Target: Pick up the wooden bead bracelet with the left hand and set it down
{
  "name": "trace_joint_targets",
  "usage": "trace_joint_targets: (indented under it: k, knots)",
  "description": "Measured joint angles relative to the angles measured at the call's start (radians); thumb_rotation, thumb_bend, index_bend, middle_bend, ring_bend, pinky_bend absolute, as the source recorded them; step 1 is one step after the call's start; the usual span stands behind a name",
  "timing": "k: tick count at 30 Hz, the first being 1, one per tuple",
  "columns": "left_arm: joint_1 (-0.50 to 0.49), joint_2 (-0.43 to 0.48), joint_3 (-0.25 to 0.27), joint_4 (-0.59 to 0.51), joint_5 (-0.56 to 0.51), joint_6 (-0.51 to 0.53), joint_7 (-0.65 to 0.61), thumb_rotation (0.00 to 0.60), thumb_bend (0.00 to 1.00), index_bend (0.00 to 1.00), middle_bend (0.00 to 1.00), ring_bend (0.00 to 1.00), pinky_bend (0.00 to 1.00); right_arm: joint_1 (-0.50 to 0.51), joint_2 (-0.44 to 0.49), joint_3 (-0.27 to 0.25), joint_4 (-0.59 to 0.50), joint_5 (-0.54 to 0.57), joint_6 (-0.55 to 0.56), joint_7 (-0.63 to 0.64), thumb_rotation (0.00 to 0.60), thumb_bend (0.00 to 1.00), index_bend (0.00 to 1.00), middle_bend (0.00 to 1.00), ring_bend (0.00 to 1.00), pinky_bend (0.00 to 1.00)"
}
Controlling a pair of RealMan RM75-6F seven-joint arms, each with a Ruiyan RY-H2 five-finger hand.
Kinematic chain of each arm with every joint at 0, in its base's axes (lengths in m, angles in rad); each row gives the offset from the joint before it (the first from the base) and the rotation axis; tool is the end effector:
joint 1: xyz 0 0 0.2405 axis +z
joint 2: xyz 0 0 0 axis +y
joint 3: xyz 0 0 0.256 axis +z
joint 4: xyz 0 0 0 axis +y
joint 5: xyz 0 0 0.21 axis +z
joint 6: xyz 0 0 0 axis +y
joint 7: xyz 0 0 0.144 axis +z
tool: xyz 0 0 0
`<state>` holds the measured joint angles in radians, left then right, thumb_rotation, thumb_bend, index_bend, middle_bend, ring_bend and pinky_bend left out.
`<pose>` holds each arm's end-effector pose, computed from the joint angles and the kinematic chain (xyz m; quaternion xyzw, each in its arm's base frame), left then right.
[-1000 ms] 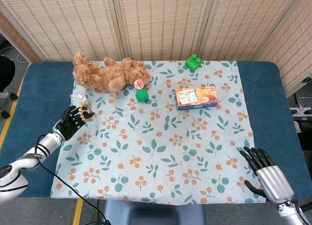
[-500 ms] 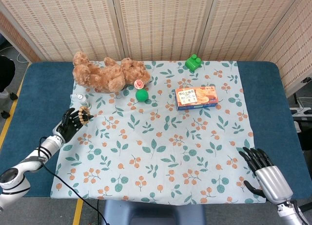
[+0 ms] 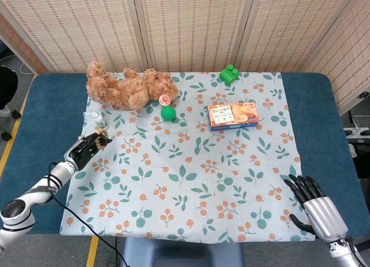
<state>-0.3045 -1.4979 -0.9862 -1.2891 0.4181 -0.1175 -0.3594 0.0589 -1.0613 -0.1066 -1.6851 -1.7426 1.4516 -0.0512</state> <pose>-0.2517 0.3753 0.0705 -0.1326 -0.8756 -0.4617 0.0512 -0.2877 -0.1335 0.1344 0.6960 -0.3851 0.3556 0.4907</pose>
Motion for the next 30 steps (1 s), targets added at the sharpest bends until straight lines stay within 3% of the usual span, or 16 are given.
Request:
trace_joint_targets:
  k: [7,19,30]
  knots:
    - [-0.003,-0.004,-0.003,0.008,0.035,-0.004,-0.041,0.453,0.52,0.51,0.59,0.24,0.01,0.001,-0.001,0.000,-0.001,0.003,-0.004,-0.005,0.600,0.22,0.00,0.00,0.00,0.00]
    - [-0.005,-0.001,-0.004,0.007,0.079,-0.008,-0.101,0.415,0.54,0.53,0.59,0.24,0.01,0.000,0.000,0.000,-0.002,0.002,-0.002,-0.005,0.600,0.22,0.00,0.00,0.00,0.00]
    - [-0.002,0.002,-0.003,-0.003,0.112,-0.007,-0.129,0.357,0.72,0.55,0.61,0.24,0.01,-0.002,0.001,-0.002,-0.003,-0.001,0.002,-0.004,0.600,0.22,0.00,0.00,0.00,0.00]
